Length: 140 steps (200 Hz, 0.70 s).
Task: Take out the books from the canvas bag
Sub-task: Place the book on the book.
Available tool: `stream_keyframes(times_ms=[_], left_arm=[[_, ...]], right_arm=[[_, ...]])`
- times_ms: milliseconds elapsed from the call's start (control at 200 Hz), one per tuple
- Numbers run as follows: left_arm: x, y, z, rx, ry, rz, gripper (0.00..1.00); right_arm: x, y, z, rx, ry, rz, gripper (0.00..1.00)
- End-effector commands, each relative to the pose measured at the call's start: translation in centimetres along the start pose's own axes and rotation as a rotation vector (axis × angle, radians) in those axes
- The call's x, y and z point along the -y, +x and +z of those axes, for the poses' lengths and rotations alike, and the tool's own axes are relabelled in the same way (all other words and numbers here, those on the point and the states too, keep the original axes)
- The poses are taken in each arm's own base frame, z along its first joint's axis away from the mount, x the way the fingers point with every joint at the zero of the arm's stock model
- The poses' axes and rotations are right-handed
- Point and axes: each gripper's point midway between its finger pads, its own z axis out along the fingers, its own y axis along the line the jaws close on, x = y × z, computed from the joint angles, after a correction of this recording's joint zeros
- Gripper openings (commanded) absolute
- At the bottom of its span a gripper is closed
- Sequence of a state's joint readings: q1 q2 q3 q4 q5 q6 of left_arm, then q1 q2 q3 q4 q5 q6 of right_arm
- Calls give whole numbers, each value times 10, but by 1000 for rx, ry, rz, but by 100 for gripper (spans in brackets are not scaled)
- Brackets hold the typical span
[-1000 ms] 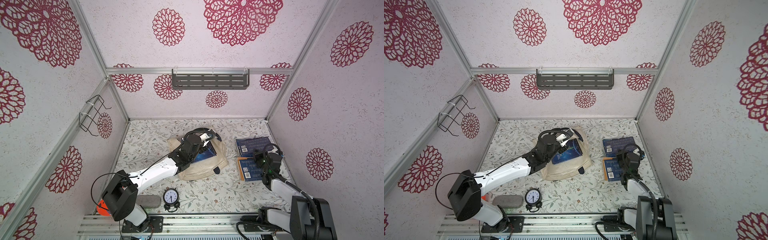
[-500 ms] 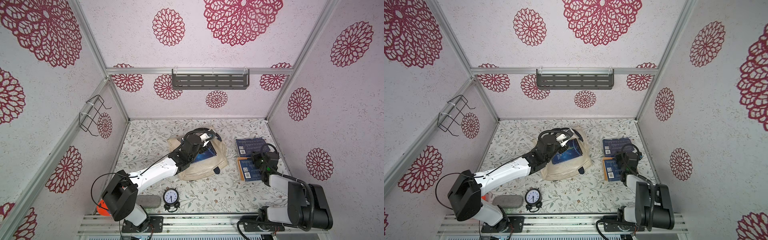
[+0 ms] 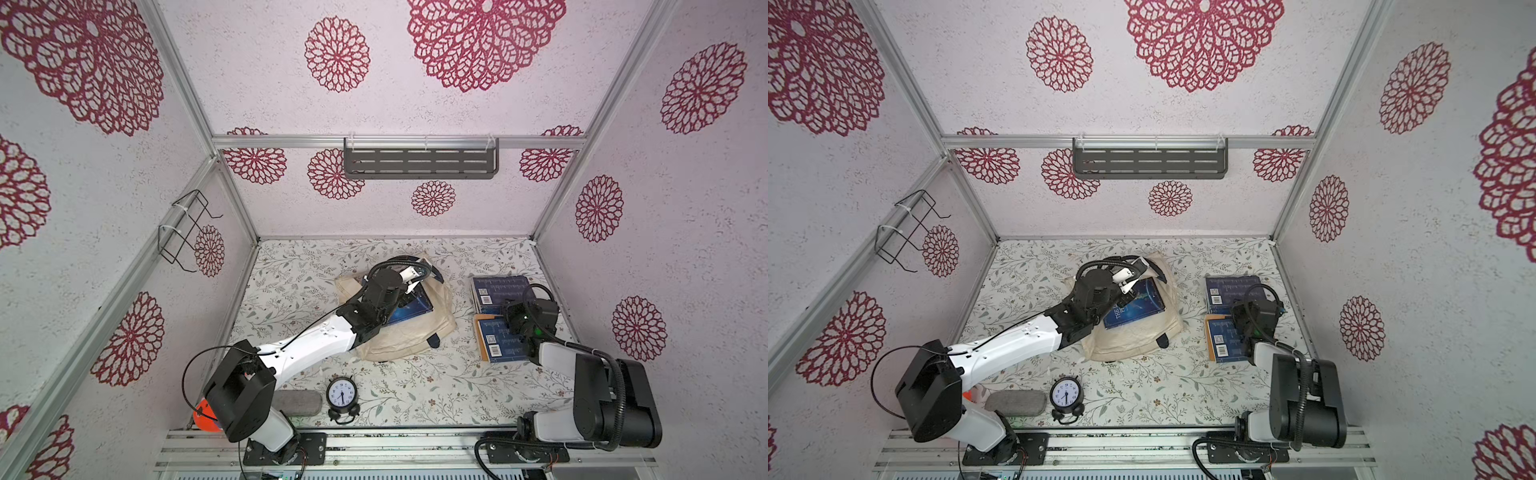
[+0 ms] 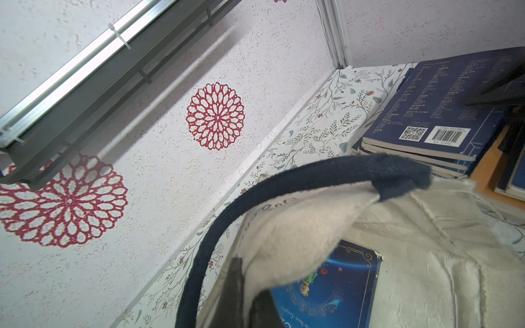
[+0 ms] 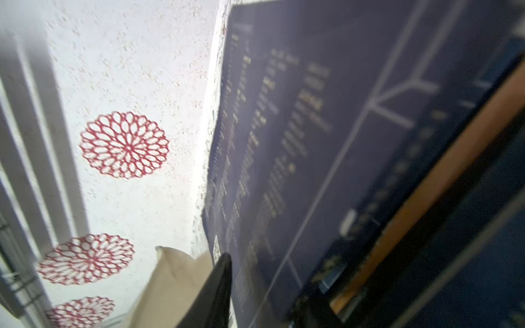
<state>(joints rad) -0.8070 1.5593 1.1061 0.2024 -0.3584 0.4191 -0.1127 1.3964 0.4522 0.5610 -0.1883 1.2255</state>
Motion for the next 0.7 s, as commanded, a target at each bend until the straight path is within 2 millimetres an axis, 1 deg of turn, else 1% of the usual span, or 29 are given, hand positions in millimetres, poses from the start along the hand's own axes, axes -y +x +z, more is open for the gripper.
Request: stream_keyframes(times_ms=[0,100,270,355,590,695], left_arm=[[-5,-13,1,33,-11,5,0],[-5,-13,1,33,-10,6,0],[-2,-12,3,28,-2,9,0],[-2,-11,3,26,0,10,0],[0,-13,2,28,6,11,0],[0,-13,2,29,9,9,0]], right_arm=[[-25,-7,-9,12,-61,-38,49],[-30,-6,-17,9,-65,-60,57],[-27,-5,-26,14,-52,-77,62],[-27,-5,-24,11,-54,-72,62],[-38,-10,-14,9,-77,-55,62],[-35,-12,-11,16,-57,-49,63]])
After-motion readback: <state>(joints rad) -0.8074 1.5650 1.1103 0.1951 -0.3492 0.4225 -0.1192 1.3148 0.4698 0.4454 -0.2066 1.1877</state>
